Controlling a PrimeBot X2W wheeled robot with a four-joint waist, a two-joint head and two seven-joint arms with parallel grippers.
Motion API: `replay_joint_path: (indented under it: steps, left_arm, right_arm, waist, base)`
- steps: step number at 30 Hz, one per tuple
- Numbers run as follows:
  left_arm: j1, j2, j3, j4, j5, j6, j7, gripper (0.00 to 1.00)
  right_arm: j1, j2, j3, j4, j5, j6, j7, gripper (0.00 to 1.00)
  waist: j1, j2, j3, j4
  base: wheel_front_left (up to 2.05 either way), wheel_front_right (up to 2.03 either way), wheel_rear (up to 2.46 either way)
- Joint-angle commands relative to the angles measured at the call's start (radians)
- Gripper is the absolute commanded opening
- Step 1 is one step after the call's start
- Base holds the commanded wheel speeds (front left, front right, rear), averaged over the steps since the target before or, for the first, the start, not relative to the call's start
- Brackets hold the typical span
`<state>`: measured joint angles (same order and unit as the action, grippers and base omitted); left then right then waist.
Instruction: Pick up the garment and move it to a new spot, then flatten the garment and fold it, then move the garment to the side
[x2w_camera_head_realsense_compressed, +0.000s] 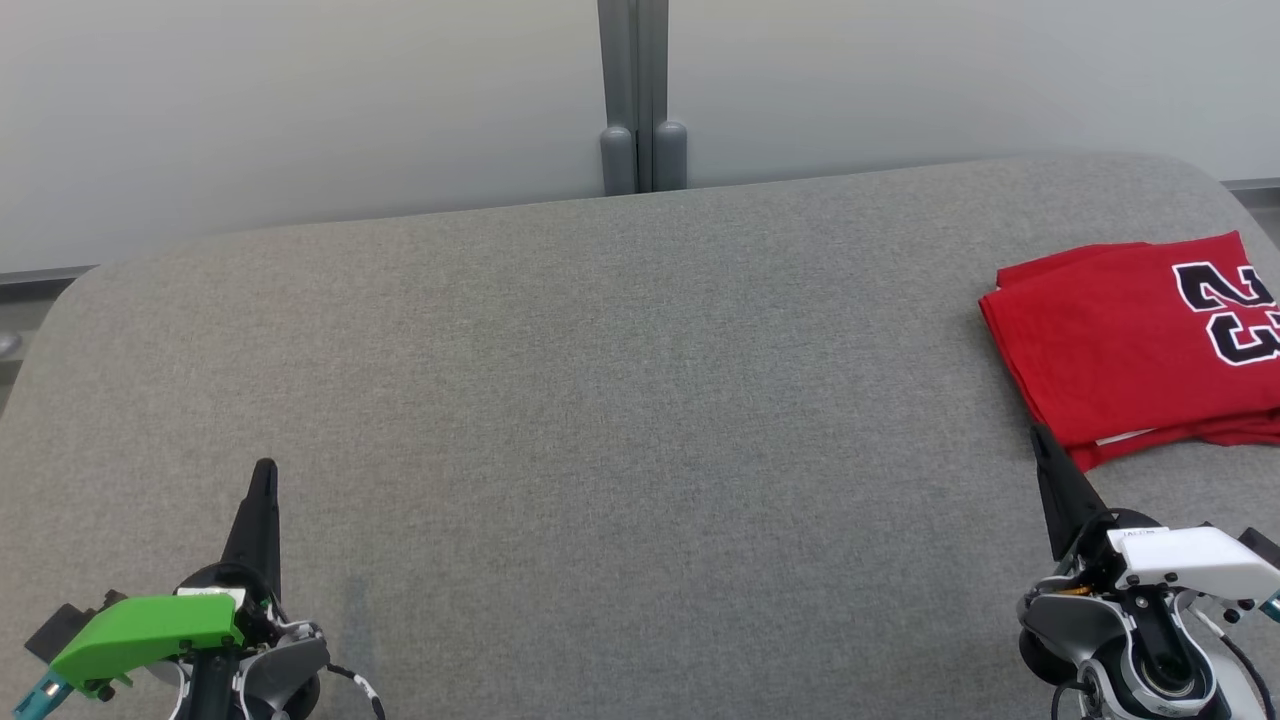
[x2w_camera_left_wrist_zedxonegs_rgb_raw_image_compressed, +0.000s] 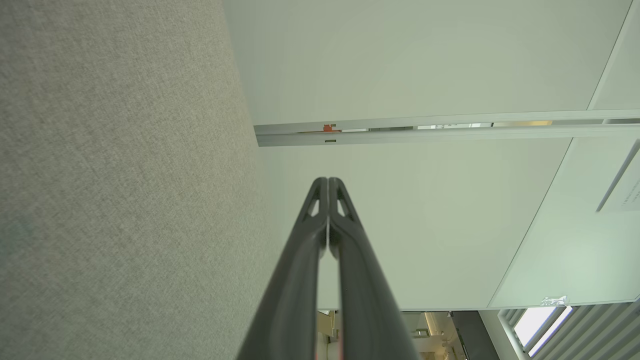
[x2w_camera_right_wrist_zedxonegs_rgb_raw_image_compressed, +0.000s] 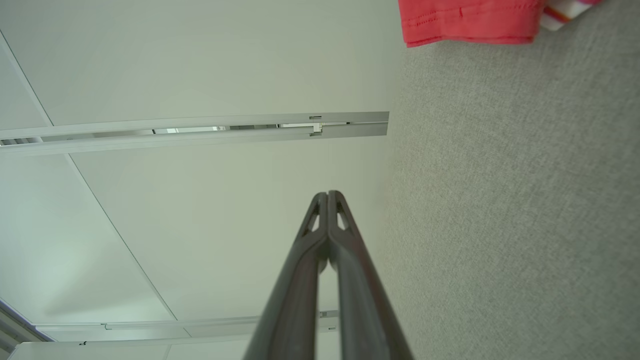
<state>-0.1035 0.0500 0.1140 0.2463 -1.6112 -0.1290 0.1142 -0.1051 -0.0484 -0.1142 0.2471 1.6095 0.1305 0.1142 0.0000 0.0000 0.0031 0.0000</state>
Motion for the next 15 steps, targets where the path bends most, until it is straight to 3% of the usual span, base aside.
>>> replay_joint_path:
  steps: [1,15]
  left_arm:
    - [-0.011,0.0,0.003,-0.002,-0.003,-0.004,0.004,0.0]
    - [-0.011,0.0,0.003,-0.002,-0.003,-0.004,0.003,0.0]
  right_arm:
    - [-0.007,-0.003,-0.001,-0.005,0.006,0.0,0.003,0.0]
    - [-0.007,-0.003,-0.001,-0.005,0.007,0.0,0.003,0.0]
  waist:
    - [0.0,0.0,0.0,0.0]
    - [0.0,0.0,0.0,0.0]
  base:
    - [0.0,0.0,0.0]
    - [0.0,0.0,0.0]
